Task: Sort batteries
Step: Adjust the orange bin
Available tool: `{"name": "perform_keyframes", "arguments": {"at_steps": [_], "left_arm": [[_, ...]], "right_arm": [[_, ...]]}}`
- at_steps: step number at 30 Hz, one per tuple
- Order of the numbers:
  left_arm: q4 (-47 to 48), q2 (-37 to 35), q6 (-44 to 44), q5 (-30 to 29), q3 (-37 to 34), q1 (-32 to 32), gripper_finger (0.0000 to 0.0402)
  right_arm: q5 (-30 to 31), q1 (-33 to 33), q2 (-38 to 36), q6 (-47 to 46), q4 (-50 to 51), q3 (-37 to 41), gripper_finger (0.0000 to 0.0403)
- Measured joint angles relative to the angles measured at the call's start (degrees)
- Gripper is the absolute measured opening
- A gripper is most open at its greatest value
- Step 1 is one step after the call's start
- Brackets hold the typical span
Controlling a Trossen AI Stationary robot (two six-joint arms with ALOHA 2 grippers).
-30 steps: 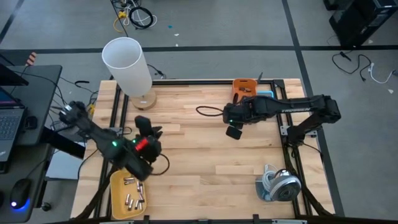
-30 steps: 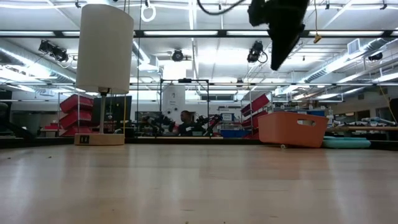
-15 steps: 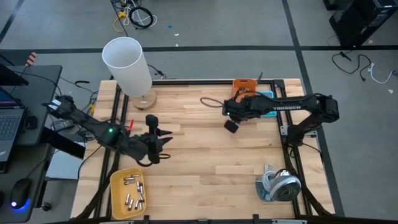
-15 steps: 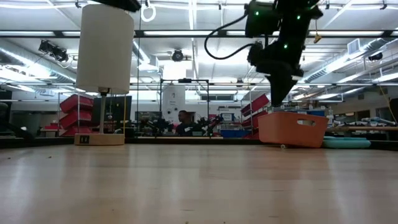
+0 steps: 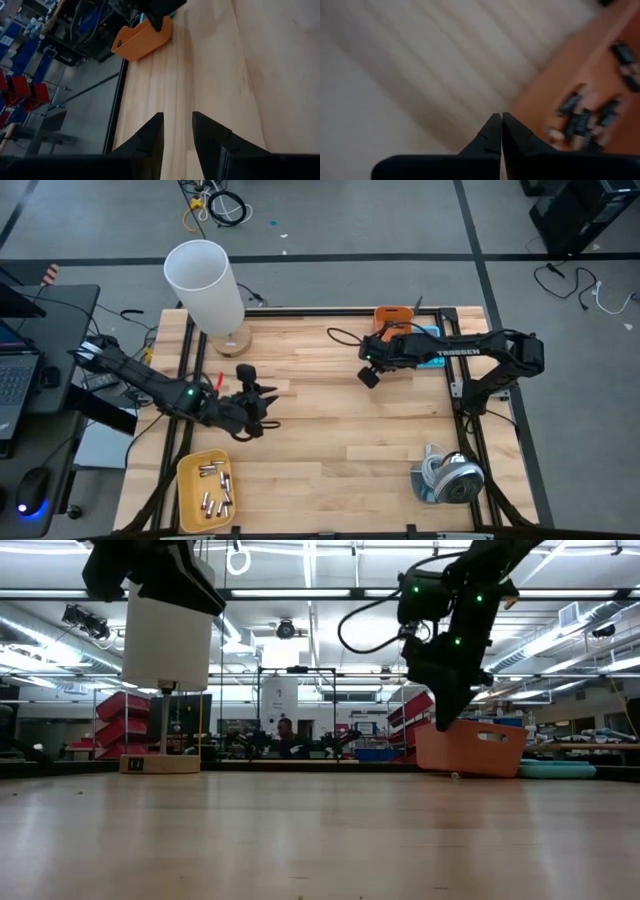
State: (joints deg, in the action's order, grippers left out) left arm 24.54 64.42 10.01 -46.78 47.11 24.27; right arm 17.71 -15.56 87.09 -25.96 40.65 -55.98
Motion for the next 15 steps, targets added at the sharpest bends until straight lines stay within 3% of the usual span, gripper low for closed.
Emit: {"name": "perform_keyframes", "arguments": {"at_steps": [8, 15], "left_arm": [[-2.63, 0.00, -0.01, -0.26, -1.26, 0.00, 0.0103], [-2.96, 0.00, -0.17, -0.28, -1.29, 0.02, 0.0103]], "right_arm": [[4.73, -4.46, 0.00, 1.13, 0.37, 0.52, 0.0000], [4.41, -6.29, 0.00, 3.06, -0.92, 0.50, 0.0000]]}}
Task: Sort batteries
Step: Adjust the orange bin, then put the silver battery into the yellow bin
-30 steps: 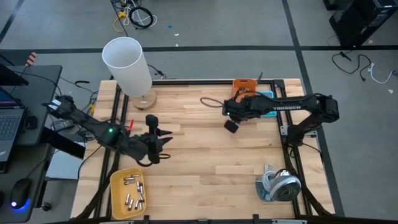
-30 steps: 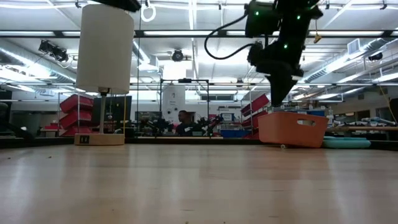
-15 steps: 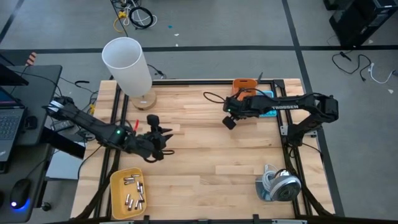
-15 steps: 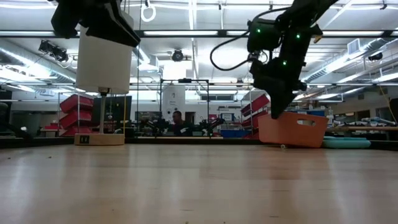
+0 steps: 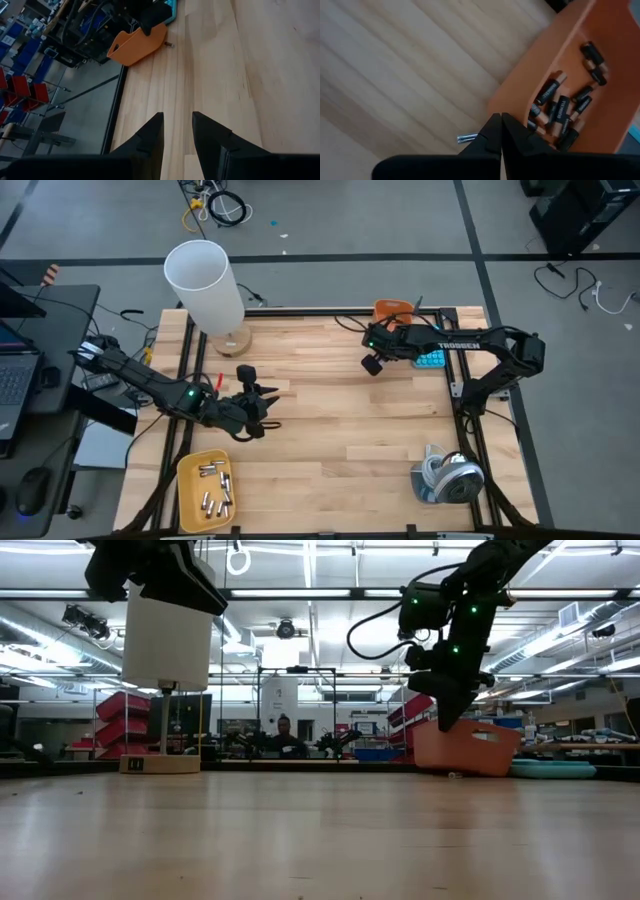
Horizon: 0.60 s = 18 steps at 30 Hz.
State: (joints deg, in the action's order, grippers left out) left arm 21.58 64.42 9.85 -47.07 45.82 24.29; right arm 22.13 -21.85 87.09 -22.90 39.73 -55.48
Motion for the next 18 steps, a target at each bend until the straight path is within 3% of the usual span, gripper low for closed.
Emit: {"name": "perform_keyframes", "arguments": {"at_steps": [7, 18], "left_arm": [[-1.00, 0.02, -1.52, -0.02, 0.00, 0.00, 0.0103], [-0.89, 0.02, -4.29, 0.30, 0.00, 0.17, 0.0103]], "right_arm": [[-3.34, 3.89, 1.08, -1.38, -0.34, 0.05, 0.0000], [-1.65, 8.71, 9.94, -1.54, -0.05, 0.11, 0.0000]]}}
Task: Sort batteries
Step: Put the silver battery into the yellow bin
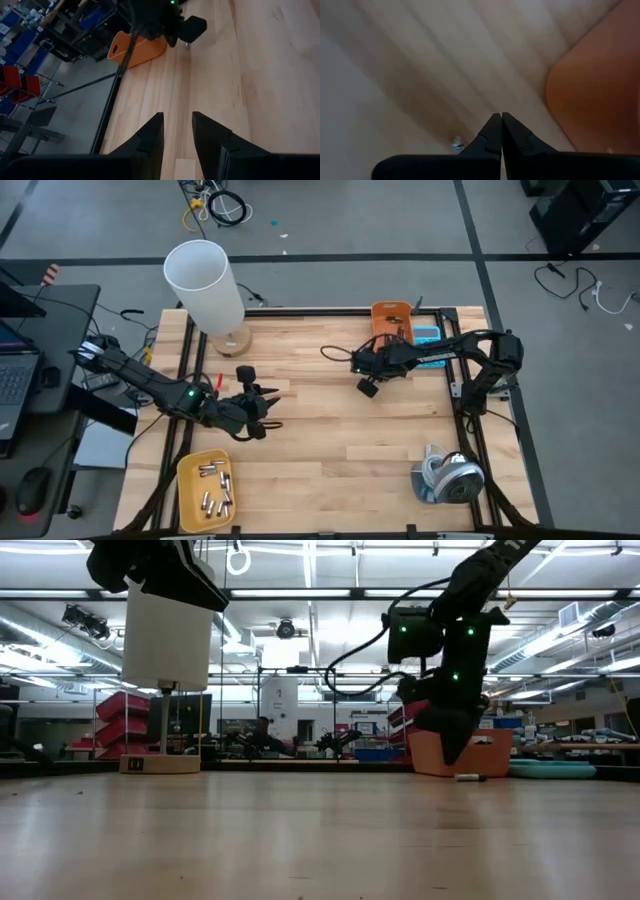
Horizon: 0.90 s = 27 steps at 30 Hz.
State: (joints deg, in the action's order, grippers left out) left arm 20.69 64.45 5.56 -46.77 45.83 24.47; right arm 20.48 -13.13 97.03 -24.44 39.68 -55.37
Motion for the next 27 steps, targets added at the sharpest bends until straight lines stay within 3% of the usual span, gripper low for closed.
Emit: {"name": "perform_keyframes", "arguments": {"at_steps": [4, 10, 12, 17, 27], "left_arm": [[-0.04, 0.02, -0.23, 0.10, 0.01, 0.00, 0.0103], [-0.09, 0.02, -0.24, 0.20, 0.02, 0.00, 0.0103], [-0.19, 0.02, -0.25, 0.22, 0.02, 0.00, 0.0103], [-0.27, 0.02, -0.70, 0.28, 0.02, 0.00, 0.0103], [0.45, 0.04, -2.86, 3.28, 0.02, 0.02, 0.0103]], "right_arm": [[-1.46, 1.88, 0.01, 5.68, 1.54, 0.00, 0.0000], [-14.01, 4.05, -4.39, 18.31, 7.44, -0.04, 0.0002], [-15.16, 4.83, -4.75, 23.43, 10.13, -0.03, 0.0011], [-14.62, 5.17, -4.39, 28.19, 9.32, -0.02, 0.0061], [-18.80, 7.70, -3.28, 24.72, 7.90, 2.45, 0.0162]]}}
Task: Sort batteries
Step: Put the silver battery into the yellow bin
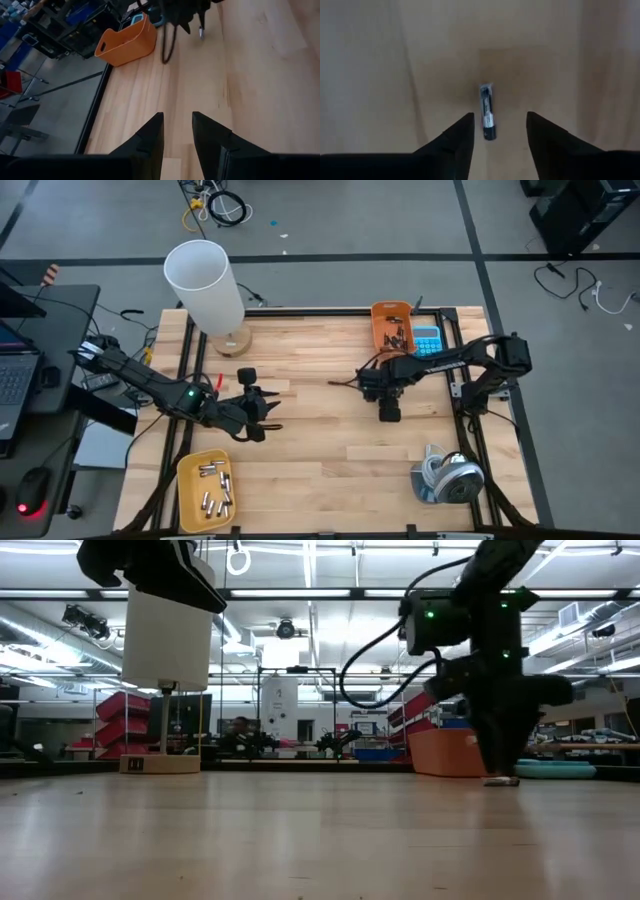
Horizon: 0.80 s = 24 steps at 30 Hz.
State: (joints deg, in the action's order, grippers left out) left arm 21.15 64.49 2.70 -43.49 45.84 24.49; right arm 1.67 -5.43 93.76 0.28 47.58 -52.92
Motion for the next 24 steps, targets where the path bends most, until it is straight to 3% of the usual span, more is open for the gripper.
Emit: {"name": "perform_keyframes", "arguments": {"at_steps": [7, 14, 19, 24], "left_arm": [[-0.43, 0.00, 0.02, 0.27, 0.00, 0.00, 0.0103], [-0.74, 0.00, 0.01, 0.27, -0.01, 0.00, 0.0103], [-1.19, 0.00, -0.17, 0.27, 0.00, 0.00, 0.0103], [-2.16, 0.01, -0.20, 0.26, -0.01, 0.00, 0.0103]], "right_arm": [[-0.14, 3.03, 0.00, -3.44, -2.95, 4.05, 0.0180], [1.62, 3.67, -0.34, -5.08, -5.51, 5.72, 0.0165], [1.37, 3.69, -0.27, -5.21, -5.86, 5.77, 0.0116], [1.70, 3.63, -0.20, -5.05, -6.44, 5.79, 0.0025]]}}
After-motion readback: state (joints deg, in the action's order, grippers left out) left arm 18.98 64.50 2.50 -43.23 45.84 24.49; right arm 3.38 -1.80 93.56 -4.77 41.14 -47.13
